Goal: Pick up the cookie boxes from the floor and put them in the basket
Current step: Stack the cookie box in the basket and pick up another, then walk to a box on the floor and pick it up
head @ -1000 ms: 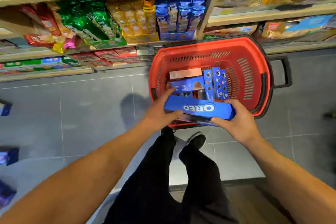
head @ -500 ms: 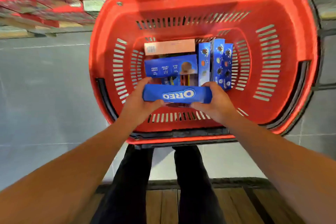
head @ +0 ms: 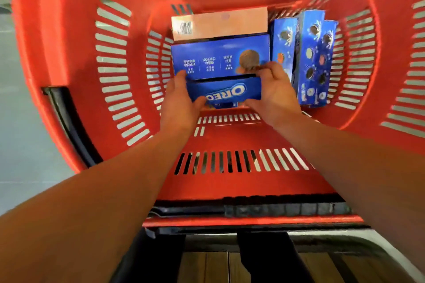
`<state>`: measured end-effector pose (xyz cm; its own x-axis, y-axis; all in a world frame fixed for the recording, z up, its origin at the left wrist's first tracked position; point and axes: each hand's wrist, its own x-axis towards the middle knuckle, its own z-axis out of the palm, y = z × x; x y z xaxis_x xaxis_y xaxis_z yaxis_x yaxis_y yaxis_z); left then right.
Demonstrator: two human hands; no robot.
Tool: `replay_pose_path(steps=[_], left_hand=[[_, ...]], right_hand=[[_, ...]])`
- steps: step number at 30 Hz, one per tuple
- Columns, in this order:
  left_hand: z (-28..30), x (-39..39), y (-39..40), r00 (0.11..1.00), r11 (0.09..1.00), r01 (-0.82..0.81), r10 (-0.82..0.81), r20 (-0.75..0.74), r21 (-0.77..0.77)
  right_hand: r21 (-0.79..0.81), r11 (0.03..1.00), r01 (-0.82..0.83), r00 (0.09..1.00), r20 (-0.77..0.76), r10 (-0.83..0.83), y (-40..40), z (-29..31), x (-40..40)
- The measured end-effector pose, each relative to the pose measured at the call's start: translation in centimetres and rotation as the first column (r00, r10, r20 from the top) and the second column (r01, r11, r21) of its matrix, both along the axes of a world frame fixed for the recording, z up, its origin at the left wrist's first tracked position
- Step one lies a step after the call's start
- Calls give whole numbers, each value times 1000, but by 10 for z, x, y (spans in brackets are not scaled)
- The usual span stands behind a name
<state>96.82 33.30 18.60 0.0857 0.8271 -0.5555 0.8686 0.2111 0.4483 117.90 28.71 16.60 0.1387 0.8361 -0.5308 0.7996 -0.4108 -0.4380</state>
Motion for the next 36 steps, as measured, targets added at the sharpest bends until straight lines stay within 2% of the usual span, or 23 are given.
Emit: replay_pose_path(steps=[4,9,12,15,18,21,25,28,30,33,36], left_hand=[[-12,11,11,999,999,-9,7,43,48],[12,2,16,995,999,-23,26,99,-37],[62,-2,13,991,998,15,-6,135,-63],[125,-11,6,990,994,97,-91,104,-51],[212,-26,-4,978,986,165,-161,132,-17],[299,-47,-15,954,975,215,-222,202,54],[397,-90,-36,943,954,278,-294,159,112],[458,-117,-60,955,965,219,-241,170,141],[491,-144,-82,969,969,158,-188,157,190],[510,-176,-105,986,969,72,-105,129,236],[516,-211,-136,997,976,-2,-14,71,217]], right_hand=[[9,997,-72,982,177,70,6,-5,1],[-90,995,-34,988,144,47,-3,35,-2],[-159,985,-69,989,116,89,-13,94,-5],[-225,971,-86,990,90,109,-21,165,-19],[-196,978,-79,988,114,102,-31,256,-46],[-100,995,-30,993,111,41,-45,334,-76],[-32,998,-48,996,70,51,-59,419,-113],[42,995,-91,993,80,87,-65,467,-132],[155,976,-154,986,89,142,-76,496,-156],[216,935,-283,959,95,268,-80,520,-189],[184,875,-447,892,162,421,-80,542,-223]])
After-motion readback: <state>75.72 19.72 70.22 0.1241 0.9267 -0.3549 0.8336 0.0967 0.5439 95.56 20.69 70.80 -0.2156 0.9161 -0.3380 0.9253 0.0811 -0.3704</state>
